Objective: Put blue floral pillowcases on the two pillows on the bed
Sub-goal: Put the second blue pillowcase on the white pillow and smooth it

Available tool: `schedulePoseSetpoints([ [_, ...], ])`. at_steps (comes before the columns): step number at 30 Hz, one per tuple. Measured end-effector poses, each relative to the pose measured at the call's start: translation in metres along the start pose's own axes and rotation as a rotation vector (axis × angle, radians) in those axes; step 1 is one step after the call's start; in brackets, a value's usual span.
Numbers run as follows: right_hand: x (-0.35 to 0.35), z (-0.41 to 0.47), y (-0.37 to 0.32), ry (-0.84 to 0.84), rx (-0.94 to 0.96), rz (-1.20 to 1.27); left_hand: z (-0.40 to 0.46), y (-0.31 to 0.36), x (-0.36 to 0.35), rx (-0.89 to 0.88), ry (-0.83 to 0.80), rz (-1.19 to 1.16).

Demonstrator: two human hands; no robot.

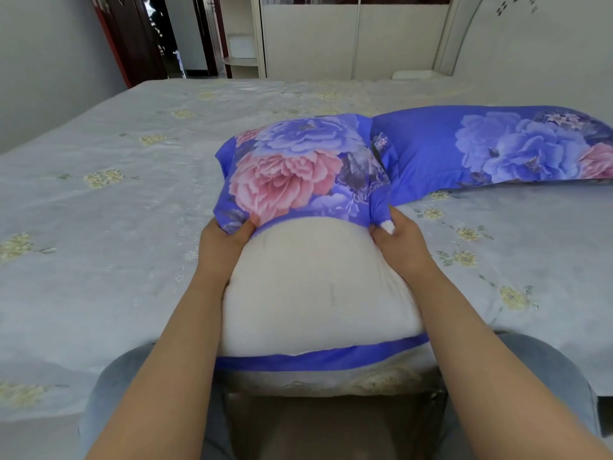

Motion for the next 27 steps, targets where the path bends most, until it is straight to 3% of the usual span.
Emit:
schedulePoseSetpoints([
  [3,0.003,0.009,-0.014,0.184,0.173,-0.067,-0.009,0.018,0.000,-0.220,0.177,-0.195],
  [6,0.005,0.026,-0.030,0.283,0.246,-0.179,-0.001,0.027,-0.001,-0.270,0.253,-0.167],
  [8,0.000,0.046,-0.026,0.217,0.129,-0.316,0.019,0.018,-0.006,-0.177,0.173,-0.018],
  [12,-0.006,0.064,0.026,-0.146,-0.399,-0.248,0.041,-0.019,-0.004,0.313,-0.158,0.380],
  [15,-0.003,0.052,0.046,-0.284,-0.502,-0.240,0.035,-0.034,0.017,0.404,-0.280,0.322],
  [18,-0.003,0.045,0.045,-0.266,-0.426,-0.278,0.022,-0.043,0.027,0.390,-0.331,0.233],
  [20,0.001,0.039,0.042,-0.130,-0.383,-0.330,0.014,-0.041,0.030,0.364,-0.248,0.122],
  [23,0.011,0.034,0.035,0.135,-0.326,-0.614,0.013,-0.042,0.038,0.362,-0.099,0.058],
  [25,0.012,0.028,0.017,0.318,-0.134,-0.641,0.009,-0.048,0.045,0.418,-0.034,0.107],
  [27,-0.002,0.010,-0.020,0.397,0.250,-0.466,-0.002,-0.053,0.050,0.456,-0.010,0.164],
])
Point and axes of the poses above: each hand's wrist, its own z-axis towards the middle knuckle, its own x-axis out of the back of the hand, y = z × x, the point moved 4 cm from there along z, towards the middle knuckle, and after that the axes turned 6 degrees about -z, right-handed, at the moved point
